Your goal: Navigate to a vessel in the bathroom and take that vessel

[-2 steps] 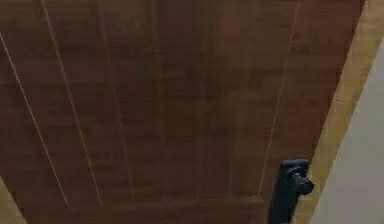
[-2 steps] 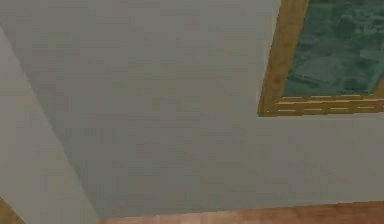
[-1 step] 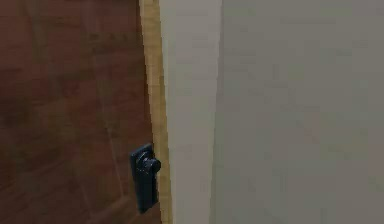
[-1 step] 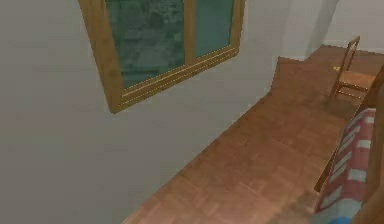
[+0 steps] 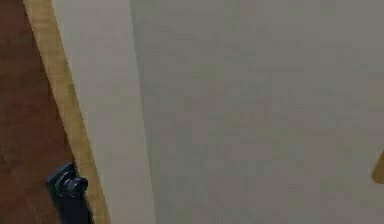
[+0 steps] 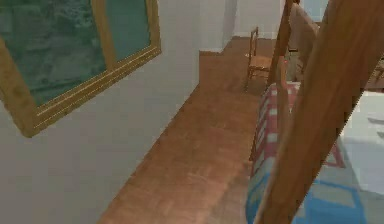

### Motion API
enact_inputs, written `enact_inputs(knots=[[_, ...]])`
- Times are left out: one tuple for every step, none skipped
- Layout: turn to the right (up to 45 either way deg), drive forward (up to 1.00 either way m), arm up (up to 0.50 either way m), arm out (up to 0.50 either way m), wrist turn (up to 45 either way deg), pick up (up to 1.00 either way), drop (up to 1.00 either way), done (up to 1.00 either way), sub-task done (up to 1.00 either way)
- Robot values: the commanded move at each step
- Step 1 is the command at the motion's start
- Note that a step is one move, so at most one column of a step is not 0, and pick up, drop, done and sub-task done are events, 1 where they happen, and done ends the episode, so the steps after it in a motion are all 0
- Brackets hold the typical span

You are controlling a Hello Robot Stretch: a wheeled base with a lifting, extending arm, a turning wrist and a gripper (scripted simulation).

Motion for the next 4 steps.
enact_inputs(knots=[[0.0,0.15,0.00,0.00,0.0,0.00,0.00,0.00,0.00],[45.0,0.00,0.00,0.00,0.0,0.00,0.00,0.00,0.00],[18.0,0.00,0.00,0.00,0.0,0.00,0.00,0.00,0.00],[0.0,0.40,0.00,0.00,0.0,0.00,0.00,0.00,0.00]])
